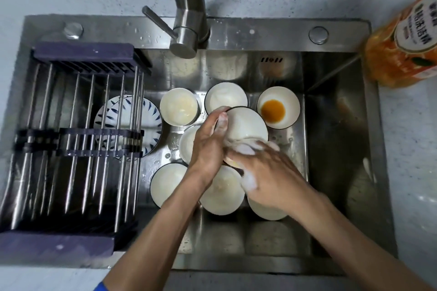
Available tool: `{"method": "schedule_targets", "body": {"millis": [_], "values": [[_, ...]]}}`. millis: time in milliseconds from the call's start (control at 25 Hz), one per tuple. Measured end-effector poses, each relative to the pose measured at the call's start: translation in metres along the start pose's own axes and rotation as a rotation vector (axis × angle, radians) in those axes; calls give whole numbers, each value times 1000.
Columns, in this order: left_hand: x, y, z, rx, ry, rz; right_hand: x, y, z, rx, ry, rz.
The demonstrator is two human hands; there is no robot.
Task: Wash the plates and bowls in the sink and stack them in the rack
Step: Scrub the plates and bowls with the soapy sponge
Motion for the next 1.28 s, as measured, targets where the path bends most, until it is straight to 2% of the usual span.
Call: {"method": "schedule_targets", "body": {"millis": [40, 80, 160, 200, 280, 320, 360, 440, 480, 560, 600, 720, 760, 840, 880, 960, 1000, 1120, 1240, 1280], "values": [[0, 0, 1, -15, 6, 1, 4, -3, -1, 8, 9, 112], [1, -2, 3, -44, 7, 41, 10, -6, -4, 63, 12, 87], [-6, -5, 3, -83, 29, 27, 19, -2, -2, 182, 81, -136], [-8, 2, 2, -71, -4, -41, 19, 0, 1, 176, 108, -118], [-5, 8, -3, -84, -141, -190, 20, -5, 4, 34, 133, 65], [-1, 10, -2, -74, -170, -228, 22, -5, 2, 59, 99, 95], [0, 14, 2, -17, -145, -214, 22, -2, -2, 170, 104, -8], [-5, 18, 8, 67, -23, -178, 16, -1, -4, 279, 225, -92], [-8, 19, 7, 86, -42, -190, 16, -3, -1, 271, 253, -87], [-5, 22, 1, 61, -171, -292, 24, -16, 0, 78, 177, 42], [-3, 22, 1, 60, -180, -287, 24, -14, 2, 69, 181, 63], [-12, 28, 11, 137, -10, -171, 8, -9, 2, 160, 272, -76], [-12, 25, 10, 104, -35, -209, 5, -14, 4, 105, 271, -63], [-5, 18, 0, 1, -212, -347, 11, -22, 4, -87, 187, 42], [-4, 19, 1, 1, -217, -326, 12, -19, 5, -66, 203, 37], [-11, 26, 9, 117, -51, -208, 10, -7, 3, 84, 290, -60], [-16, 25, 13, 130, 8, -185, 12, -8, 5, 102, 313, -59], [-15, 14, 7, 37, -87, -254, 15, -21, 1, -104, 221, 22], [-23, 20, 10, 85, 31, -150, 12, -5, -5, 79, 294, -111], [-22, 20, 10, 62, 6, -174, 17, -6, -3, 106, 280, -114]]}}
Point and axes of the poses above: each hand's wrist, its own z-axis away from the middle knuckle, its own x-axis out of the palm, y = z × x, the point moved 8 cm from there along -z, towards the middle knuckle, and after that the axes turned 1 degree about x, right-handed, at the moved point
